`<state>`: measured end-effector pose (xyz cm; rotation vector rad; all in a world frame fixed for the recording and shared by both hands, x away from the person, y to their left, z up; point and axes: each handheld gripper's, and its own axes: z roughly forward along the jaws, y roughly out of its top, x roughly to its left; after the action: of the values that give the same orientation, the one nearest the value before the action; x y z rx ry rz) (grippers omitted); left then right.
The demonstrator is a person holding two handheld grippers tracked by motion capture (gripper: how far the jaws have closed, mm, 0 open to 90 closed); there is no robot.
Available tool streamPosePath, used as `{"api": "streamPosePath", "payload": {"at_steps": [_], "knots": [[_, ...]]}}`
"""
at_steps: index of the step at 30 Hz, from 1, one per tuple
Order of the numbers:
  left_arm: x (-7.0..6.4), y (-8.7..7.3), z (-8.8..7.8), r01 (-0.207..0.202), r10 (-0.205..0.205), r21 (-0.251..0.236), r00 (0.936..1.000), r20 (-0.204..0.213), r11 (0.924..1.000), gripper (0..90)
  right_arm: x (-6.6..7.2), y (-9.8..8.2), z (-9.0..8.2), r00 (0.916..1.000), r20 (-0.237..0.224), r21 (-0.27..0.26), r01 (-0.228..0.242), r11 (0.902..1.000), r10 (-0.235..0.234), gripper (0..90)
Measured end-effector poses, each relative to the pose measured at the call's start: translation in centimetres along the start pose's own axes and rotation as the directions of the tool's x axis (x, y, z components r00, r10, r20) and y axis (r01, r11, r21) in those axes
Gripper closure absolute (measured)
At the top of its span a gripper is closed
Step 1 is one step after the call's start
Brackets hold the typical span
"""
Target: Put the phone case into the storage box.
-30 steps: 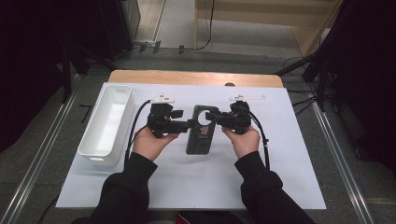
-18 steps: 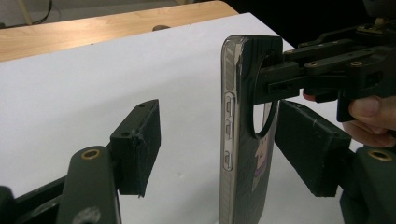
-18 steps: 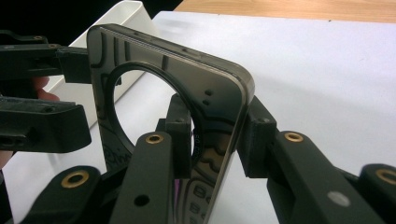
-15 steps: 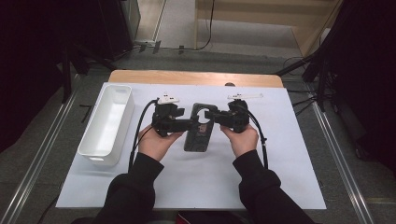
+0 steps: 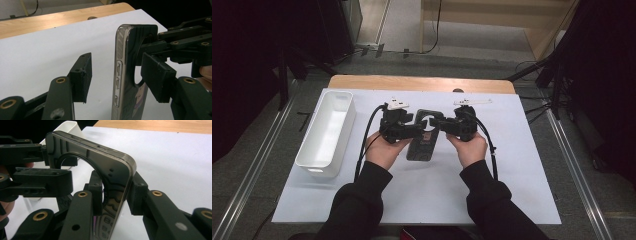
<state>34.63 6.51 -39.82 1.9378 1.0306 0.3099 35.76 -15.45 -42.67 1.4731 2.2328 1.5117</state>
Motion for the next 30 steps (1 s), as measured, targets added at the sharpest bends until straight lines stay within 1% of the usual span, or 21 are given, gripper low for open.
{"api": "streamPosePath", "payload": {"at_steps": [1, 4, 5, 6, 10, 11, 13, 14, 18, 20, 21, 22, 30], "knots": [[0.0, 0.0, 0.0, -0.005, 0.005, -0.003, 1.0000, -0.004, 1.0000, 46.0, 0.0, 0.0, 0.0, 1.0000, 0.002, 0.000, 0.001, 1.0000, -0.001, 68.0], [0.0, 0.0, 0.1, -0.002, 0.002, -0.001, 1.0000, -0.004, 1.0000, 47.6, 0.1, 0.0, 0.1, 1.0000, 0.001, 0.003, 0.000, 1.0000, 0.000, 68.0], [0.0, 0.0, 0.2, -0.010, 0.010, -0.001, 0.9999, -0.014, 1.0000, 49.9, 0.1, 0.0, 0.1, 1.0000, 0.002, 0.004, 0.001, 1.0000, -0.001, 68.0], [0.0, 0.0, 0.2, -0.016, 0.016, -0.001, 0.9996, -0.021, 0.9999, 49.9, 0.1, 0.0, 0.1, 1.0000, 0.001, 0.004, 0.000, 1.0000, 0.000, 68.0], [0.1, 0.0, 0.5, -0.011, 0.011, 0.009, 0.9998, -0.018, 0.9999, 50.2, 0.2, 0.0, 0.1, 1.0000, 0.003, 0.003, -0.003, 1.0000, 0.003, 68.0], [0.0, 0.0, 0.5, -0.011, 0.011, 0.008, 0.9998, -0.018, 0.9999, 53.2, 0.2, 0.0, 0.1, 1.0000, 0.001, 0.003, -0.005, 1.0000, 0.005, 68.0], [0.0, 0.0, 0.6, -0.009, 0.009, 0.008, 0.9999, -0.015, 0.9999, 55.0, 0.2, 0.0, 0.1, 1.0000, 0.002, 0.002, -0.005, 1.0000, 0.005, 68.0], [0.0, 0.1, 0.7, -0.011, 0.012, 0.010, 0.9997, -0.020, 0.9999, 55.9, 0.2, 0.0, 0.2, 1.0000, 0.003, 0.002, -0.003, 1.0000, 0.003, 68.0], [0.1, 0.2, 0.9, -0.002, 0.003, 0.016, 0.9997, -0.024, 0.9999, 56.1, 0.3, 0.0, 0.2, 1.0000, 0.004, 0.004, -0.005, 1.0000, 0.005, 68.0], [0.0, 0.2, 1.0, -0.006, 0.007, 0.014, 0.9995, -0.030, 0.9999, 56.7, 0.4, 0.0, 0.2, 1.0000, 0.005, 0.003, -0.006, 1.0000, 0.006, 68.0], [-0.1, 0.3, 1.0, -0.011, 0.011, 0.014, 0.9993, -0.035, 0.9998, 58.7, 0.4, 0.0, 0.2, 1.0000, 0.005, 0.004, -0.007, 1.0000, 0.007, 68.0], [-0.1, 0.3, 1.1, -0.013, 0.014, 0.013, 0.9992, -0.037, 0.9998, 58.8, 0.4, 0.0, 0.2, 1.0000, 0.007, 0.003, -0.007, 1.0000, 0.007, 68.0], [-0.2, 0.2, 1.2, -0.020, 0.020, 0.020, 0.9991, -0.038, 0.9996, 66.6, 0.5, 0.0, 0.3, 0.9998, 0.010, 0.000, -0.014, 0.9999, 0.014, 68.0]]}}
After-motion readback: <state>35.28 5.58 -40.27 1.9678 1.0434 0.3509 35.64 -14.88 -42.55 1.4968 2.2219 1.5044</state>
